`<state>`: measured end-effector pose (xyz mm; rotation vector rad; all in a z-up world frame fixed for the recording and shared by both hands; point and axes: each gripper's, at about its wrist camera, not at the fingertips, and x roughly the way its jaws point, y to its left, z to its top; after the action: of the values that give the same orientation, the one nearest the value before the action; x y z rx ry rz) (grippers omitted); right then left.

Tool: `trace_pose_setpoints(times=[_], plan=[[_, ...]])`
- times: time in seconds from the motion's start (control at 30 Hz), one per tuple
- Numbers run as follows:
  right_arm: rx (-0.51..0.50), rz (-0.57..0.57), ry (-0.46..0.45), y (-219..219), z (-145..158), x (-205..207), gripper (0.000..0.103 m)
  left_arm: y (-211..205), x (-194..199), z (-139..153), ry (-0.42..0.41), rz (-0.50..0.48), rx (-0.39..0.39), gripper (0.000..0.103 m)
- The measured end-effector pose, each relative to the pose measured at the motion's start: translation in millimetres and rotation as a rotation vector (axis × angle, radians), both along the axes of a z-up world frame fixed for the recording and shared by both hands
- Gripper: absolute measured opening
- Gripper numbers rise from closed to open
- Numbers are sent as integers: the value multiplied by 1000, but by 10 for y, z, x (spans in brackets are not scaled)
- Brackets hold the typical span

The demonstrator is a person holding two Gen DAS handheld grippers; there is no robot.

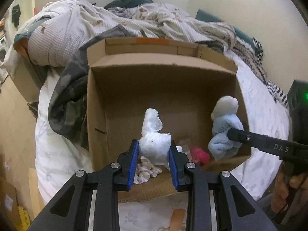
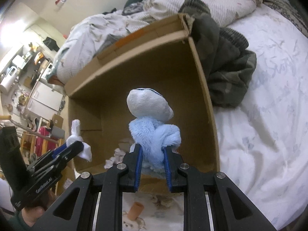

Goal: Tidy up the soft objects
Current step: 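Open both tools to drop the white cloth and blue plush into the box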

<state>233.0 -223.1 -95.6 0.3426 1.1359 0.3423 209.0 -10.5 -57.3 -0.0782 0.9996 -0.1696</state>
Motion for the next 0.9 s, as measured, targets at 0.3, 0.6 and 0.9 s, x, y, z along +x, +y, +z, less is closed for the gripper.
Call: trace_pose_setpoints(times=[0.3, 0.6, 0.9], plan=[[-70, 48, 49, 146, -168, 60, 22, -41, 36, -183, 50, 16, 28, 28], [-79, 55, 62, 159, -206, 31, 23, -3, 37, -187, 64, 45, 30, 33], [-76, 58, 60, 198, -201, 46, 26, -39, 9, -177, 65, 39, 34, 48]])
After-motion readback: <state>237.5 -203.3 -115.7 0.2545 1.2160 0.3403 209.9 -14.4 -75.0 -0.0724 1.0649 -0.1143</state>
